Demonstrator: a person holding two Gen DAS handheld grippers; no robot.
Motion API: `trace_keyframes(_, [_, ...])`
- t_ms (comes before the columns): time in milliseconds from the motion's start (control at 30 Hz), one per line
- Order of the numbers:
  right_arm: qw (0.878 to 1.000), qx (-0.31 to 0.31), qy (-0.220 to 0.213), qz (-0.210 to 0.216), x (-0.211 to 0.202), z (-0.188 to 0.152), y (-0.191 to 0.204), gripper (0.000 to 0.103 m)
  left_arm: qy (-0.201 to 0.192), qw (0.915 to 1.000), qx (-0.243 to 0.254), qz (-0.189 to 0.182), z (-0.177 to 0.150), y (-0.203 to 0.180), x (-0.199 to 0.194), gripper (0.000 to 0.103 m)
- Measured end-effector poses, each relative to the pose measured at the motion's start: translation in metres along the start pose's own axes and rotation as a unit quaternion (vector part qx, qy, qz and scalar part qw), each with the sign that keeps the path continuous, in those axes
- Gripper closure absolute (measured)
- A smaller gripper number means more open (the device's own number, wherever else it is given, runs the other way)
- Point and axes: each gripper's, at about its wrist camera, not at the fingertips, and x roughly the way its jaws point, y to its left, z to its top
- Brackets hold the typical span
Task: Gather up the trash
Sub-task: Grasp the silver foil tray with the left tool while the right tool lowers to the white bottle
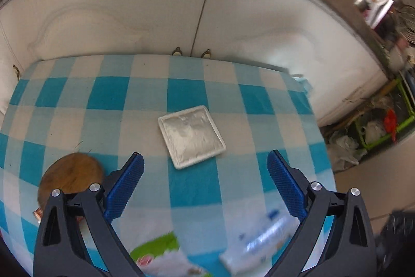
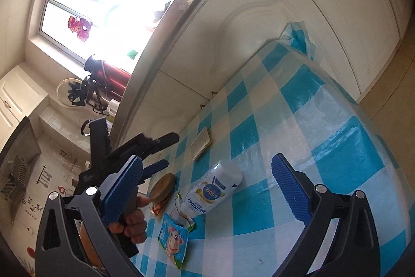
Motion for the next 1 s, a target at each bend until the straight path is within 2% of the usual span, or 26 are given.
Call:
trace_keyframes(233, [1.0,0.001,0.012,0.005,0.004,-0.002,-0.008,0.004,0.037,0.998,-0.024,0.046,0.021,-0.009,0.044,0.007])
trace_keyframes(500, [1.0,-0.003,0.018,0.006,0.006,-0.002,-0.007,0.004,0.051,0.9941,-0.031,0.09,0.027,-0.006,0.069,0.007])
trace_keyframes(800, [0.999,-0.013,0.036,-0.006,0.012,-0.004,-0.005,0.004,0.036,0.9929,-0.004,0.113,0.024,-0.011,0.075,0.008])
trace_keyframes(900, [0.999,-0.025,0.045,-0.015,0.015,-0.006,-0.001,0.004,0.028,0.9925,-0.004,0.119,0.023,-0.01,0.072,0.016])
trace_keyframes(1000, [0.997,-0.031,0.058,-0.028,0.02,-0.008,0.0,0.004,0.021,0.9917,0.008,0.127,0.02,-0.009,0.068,0.03])
